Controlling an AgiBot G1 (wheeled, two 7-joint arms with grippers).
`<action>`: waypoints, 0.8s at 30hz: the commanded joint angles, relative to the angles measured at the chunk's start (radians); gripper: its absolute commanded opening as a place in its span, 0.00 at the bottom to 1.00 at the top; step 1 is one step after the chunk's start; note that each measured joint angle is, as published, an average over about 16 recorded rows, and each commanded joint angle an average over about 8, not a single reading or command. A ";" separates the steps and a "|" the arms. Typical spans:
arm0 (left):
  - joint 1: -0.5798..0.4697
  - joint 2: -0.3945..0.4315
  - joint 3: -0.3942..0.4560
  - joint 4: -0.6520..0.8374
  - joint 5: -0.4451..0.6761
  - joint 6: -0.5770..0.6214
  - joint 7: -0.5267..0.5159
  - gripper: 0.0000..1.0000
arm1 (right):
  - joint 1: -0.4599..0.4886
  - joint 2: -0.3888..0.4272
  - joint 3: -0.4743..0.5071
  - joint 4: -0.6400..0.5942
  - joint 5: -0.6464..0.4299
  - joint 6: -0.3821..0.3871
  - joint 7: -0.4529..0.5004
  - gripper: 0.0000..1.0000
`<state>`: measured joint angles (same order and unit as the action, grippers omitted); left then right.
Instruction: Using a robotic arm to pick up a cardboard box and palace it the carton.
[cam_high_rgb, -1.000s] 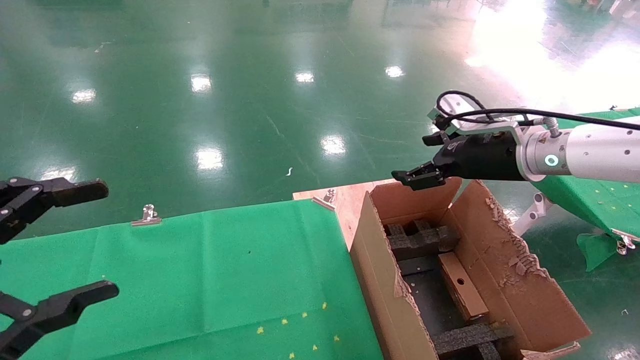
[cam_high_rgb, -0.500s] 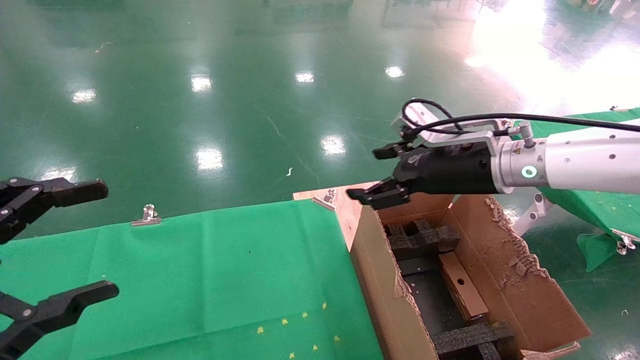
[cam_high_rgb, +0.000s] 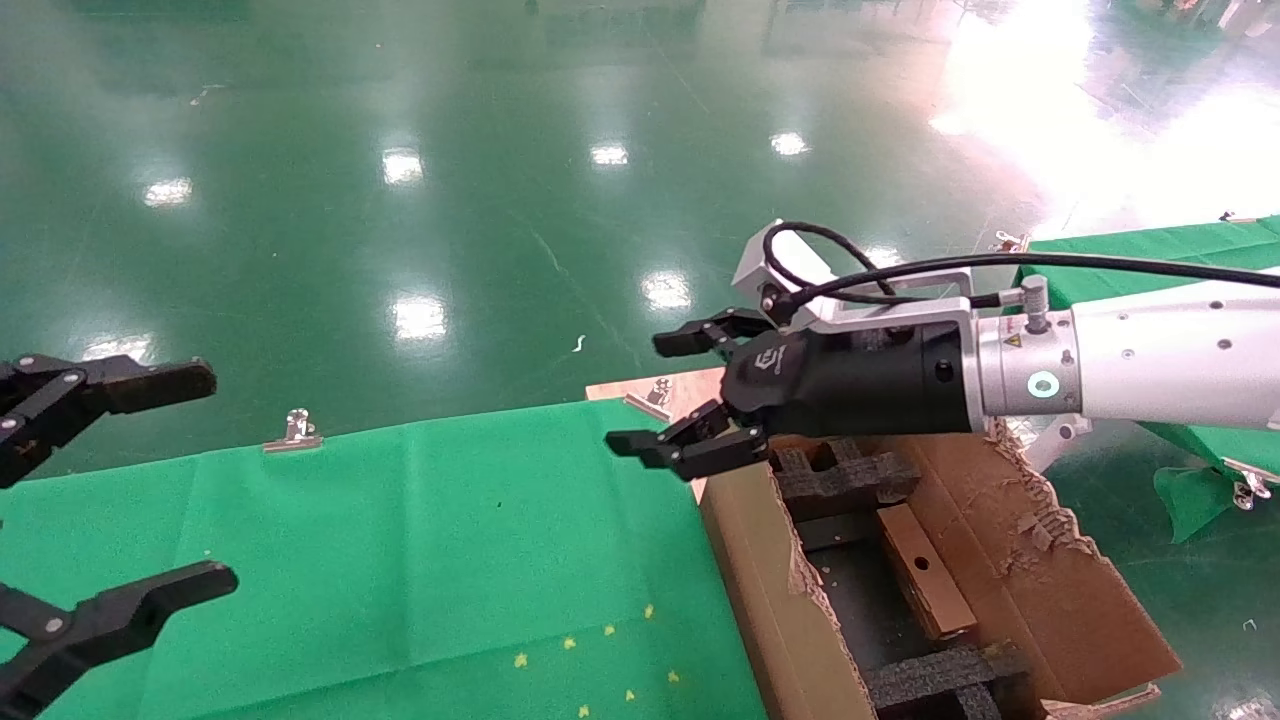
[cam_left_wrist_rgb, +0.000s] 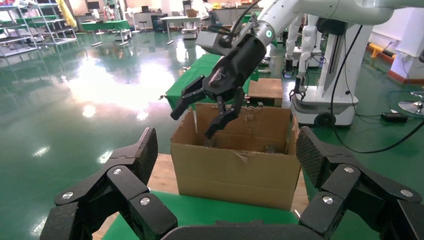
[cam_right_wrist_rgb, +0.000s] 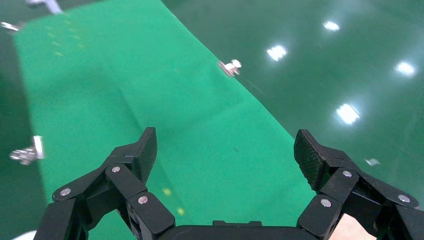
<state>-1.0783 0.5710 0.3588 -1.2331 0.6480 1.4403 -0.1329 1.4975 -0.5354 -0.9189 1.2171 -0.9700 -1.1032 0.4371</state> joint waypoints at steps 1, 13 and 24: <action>0.000 0.000 0.000 0.000 0.000 0.000 0.000 1.00 | -0.028 -0.005 0.042 0.004 0.016 -0.026 -0.016 1.00; 0.000 0.000 0.000 0.000 0.000 0.000 0.000 1.00 | -0.194 -0.035 0.293 0.031 0.110 -0.180 -0.114 1.00; 0.000 0.000 0.000 0.000 0.000 0.000 0.000 1.00 | -0.347 -0.062 0.524 0.055 0.196 -0.322 -0.205 1.00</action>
<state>-1.0784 0.5709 0.3588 -1.2331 0.6480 1.4403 -0.1329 1.1549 -0.5968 -0.4011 1.2714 -0.7761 -1.4211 0.2351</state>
